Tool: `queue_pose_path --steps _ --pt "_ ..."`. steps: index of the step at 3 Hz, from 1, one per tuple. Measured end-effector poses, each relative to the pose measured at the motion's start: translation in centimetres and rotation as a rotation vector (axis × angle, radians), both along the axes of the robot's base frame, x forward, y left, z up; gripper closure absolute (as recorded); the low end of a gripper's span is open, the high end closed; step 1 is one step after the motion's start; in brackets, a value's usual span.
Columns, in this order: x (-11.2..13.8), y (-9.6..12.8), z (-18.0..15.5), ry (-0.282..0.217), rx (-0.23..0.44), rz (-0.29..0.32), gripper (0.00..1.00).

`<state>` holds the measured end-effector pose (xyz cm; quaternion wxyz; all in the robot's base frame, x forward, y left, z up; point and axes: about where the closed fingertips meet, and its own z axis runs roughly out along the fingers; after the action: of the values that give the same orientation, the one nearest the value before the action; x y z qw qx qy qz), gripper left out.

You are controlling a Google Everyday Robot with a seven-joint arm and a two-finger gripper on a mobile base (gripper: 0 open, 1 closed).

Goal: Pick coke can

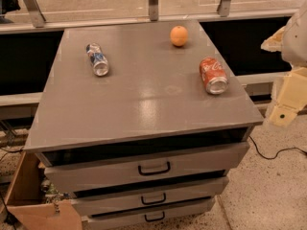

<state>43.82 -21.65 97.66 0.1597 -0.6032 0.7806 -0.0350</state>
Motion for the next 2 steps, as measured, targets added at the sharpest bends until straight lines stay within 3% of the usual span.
queue_pose_path --steps 1,2 --pt "0.0 0.0 0.0 0.000 0.000 0.000 0.00" --pt "4.7 1.0 -1.9 -0.015 0.070 -0.078 0.00"
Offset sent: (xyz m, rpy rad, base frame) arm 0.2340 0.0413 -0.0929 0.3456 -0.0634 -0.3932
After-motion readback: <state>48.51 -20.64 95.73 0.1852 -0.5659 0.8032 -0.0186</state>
